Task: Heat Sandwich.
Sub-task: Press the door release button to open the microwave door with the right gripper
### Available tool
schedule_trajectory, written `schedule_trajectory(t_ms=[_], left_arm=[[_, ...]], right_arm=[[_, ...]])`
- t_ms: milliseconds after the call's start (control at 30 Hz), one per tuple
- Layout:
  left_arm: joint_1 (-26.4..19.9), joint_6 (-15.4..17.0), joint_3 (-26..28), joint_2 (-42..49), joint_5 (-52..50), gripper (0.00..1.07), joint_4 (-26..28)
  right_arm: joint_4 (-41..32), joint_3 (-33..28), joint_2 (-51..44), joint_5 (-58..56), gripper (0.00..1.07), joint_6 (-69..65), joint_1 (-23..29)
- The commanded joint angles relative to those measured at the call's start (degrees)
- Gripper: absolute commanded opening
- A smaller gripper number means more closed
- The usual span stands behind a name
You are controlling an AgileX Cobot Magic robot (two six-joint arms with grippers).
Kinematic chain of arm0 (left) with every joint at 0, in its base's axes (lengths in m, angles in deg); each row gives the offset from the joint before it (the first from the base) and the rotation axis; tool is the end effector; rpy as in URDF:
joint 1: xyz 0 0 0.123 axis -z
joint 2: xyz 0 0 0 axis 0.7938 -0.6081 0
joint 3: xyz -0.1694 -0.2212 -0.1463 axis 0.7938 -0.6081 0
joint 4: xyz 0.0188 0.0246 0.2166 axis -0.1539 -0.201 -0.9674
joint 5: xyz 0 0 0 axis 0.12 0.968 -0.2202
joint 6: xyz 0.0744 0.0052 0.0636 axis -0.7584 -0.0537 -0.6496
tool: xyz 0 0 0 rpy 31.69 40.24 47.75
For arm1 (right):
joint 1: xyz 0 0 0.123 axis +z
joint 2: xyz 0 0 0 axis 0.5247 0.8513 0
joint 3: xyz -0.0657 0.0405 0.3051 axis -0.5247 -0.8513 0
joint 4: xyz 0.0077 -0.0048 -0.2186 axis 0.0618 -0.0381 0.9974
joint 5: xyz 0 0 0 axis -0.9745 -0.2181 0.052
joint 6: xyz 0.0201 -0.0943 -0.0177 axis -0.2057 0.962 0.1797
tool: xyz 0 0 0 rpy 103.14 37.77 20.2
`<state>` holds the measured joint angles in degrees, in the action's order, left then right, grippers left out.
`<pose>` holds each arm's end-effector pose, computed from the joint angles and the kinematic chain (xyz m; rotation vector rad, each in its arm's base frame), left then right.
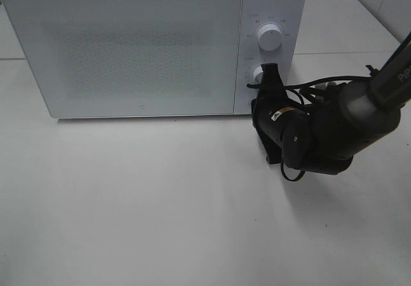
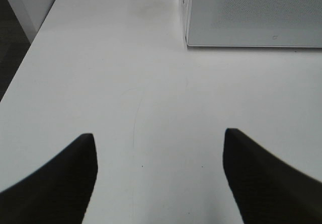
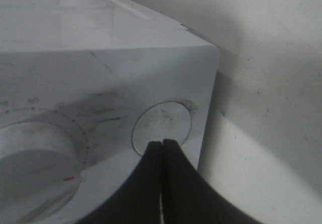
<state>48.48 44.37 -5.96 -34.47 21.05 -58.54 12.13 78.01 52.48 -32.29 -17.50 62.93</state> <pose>-0.0609 -0.0072 0.2603 0.0064 2.0427 0.0516 0.3453 0.1608 0.1411 1.3464 1.5907 0.9956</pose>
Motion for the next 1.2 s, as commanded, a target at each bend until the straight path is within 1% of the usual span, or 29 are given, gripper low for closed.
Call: schedule_trajectory(t_ms=[33,267,467,600,867,967,1200], left_arm=[[-0.2,0.5,-0.1,0.4,-0.7,0.68,0.2],[-0.2,0.5,-0.1,0.4,-0.7,0.68,0.2],[-0.2,0.5,-0.1,0.4,-0.7,0.68,0.2],[-0.2,0.5,-0.1,0.4,-0.7,0.68,0.2],[-0.2,0.5,-0.1,0.4,-0.7,0.68,0.2],[-0.2,0.5,-0.1,0.4,-0.7,0.68,0.2],[-0.2,0.5,-0.1,0.4,-0.7,0.68,0.2]], right_arm=[[-0.3,2.2,0.9,-0.7,0.0,0.9,-1.1],[-0.6,5.3,2.2,-0.3,0.0,0.9,-1.9],[-1.3,6.5,2.2,4.8,0.0,2.6,-3.9],[-1.6,6.6,2.2,9.5,0.0,2.8,-4.0],[-1.9,6.6,2.2,12.0,0.0,2.6,-4.0],[-1.9,6.6,2.2,15.1,0.0,1.7,-4.0],[-1.9,6.6,2.3,15.7,0.0,1.7,-4.0]])
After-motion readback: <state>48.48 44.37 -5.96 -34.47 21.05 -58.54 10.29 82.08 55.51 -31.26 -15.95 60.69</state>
